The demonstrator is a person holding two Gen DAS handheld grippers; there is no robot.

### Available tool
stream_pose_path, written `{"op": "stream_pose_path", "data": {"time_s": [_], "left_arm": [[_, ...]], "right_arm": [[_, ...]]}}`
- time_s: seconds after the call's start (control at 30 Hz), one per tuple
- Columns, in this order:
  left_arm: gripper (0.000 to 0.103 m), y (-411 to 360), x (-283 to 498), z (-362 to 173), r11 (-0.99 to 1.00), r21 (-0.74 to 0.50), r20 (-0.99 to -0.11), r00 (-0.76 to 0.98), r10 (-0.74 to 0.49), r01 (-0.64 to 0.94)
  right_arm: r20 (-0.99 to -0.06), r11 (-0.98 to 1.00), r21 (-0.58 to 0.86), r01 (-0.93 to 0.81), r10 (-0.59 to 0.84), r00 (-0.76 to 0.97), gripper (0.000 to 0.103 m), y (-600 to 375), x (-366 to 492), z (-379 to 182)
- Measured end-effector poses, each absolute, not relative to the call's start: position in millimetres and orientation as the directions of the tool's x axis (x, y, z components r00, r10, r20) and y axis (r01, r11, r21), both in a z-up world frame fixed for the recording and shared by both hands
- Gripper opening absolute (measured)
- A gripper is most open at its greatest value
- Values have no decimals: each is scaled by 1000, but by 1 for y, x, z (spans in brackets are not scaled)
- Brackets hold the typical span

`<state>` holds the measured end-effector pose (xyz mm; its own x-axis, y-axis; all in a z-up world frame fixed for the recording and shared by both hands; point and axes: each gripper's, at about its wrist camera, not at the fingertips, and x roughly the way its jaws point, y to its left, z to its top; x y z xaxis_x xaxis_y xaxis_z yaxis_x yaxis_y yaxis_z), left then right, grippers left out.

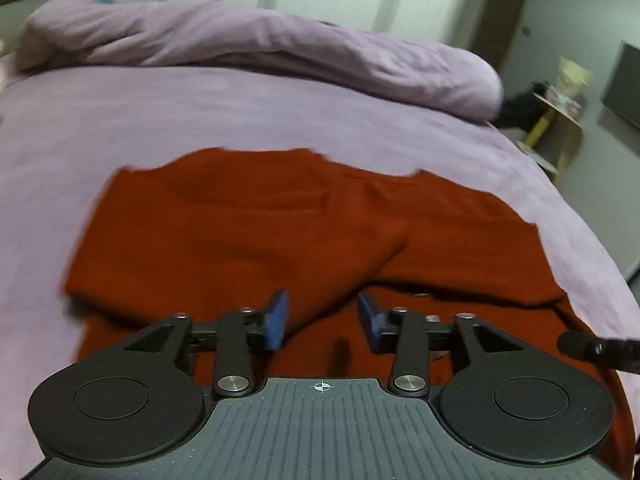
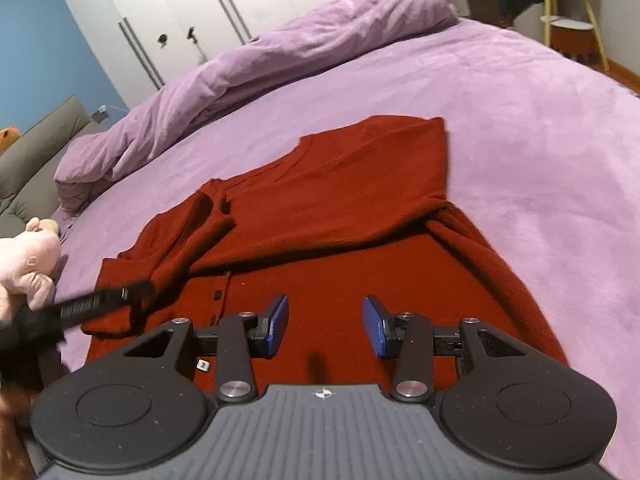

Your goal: Fold small clothes

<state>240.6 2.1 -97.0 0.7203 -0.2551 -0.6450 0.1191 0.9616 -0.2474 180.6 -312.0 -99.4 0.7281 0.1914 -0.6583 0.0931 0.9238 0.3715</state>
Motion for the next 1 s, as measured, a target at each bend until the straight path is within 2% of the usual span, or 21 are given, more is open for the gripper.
{"op": "stream_pose_path", "data": {"time_s": [0.13,0.2,0.27,0.43,0.53,0.6,0.7,0.77,0.8,0.83,0.9,0.93,1.0], "left_arm": [[60,32,231,-96,986,-163,-645,754,-123,22],[61,42,232,-99,990,-136,-660,747,-74,-22],[61,56,233,-102,989,-134,-681,731,-42,-69],[61,82,221,-111,973,-151,-704,710,19,-176],[61,81,219,-117,971,-135,-717,696,43,-198],[61,83,213,-119,969,-120,-726,685,64,-217],[61,90,212,-124,960,-138,-736,674,64,-241],[61,91,213,-126,957,-152,-738,672,56,-247],[61,91,212,-126,958,-148,-738,673,57,-244],[61,91,211,-126,961,-142,-737,674,59,-239],[61,91,211,-125,962,-139,-735,675,58,-234],[61,91,211,-124,962,-146,-733,678,53,-233],[61,93,211,-121,957,-175,-722,691,35,-231]], "right_arm": [[-652,894,446,41,292,700,47,-295,211,-102],[-628,861,508,9,364,688,54,-283,236,-102],[-623,843,538,5,394,676,54,-271,264,-100],[-627,868,494,-50,396,671,54,-222,315,-82],[-665,913,401,-81,351,660,54,-181,334,-81],[-713,954,296,-46,253,655,54,-158,348,-90],[-758,975,219,37,146,636,52,-143,366,-109],[-763,982,187,38,121,635,47,-134,374,-119],[-768,987,157,35,99,633,42,-131,376,-123],[-769,993,117,25,74,635,29,-126,378,-126],[-757,999,34,-11,33,653,8,-122,375,-128],[-751,999,30,-21,36,659,8,-125,373,-126],[-721,987,159,-12,125,682,7,-150,364,-115]]}}
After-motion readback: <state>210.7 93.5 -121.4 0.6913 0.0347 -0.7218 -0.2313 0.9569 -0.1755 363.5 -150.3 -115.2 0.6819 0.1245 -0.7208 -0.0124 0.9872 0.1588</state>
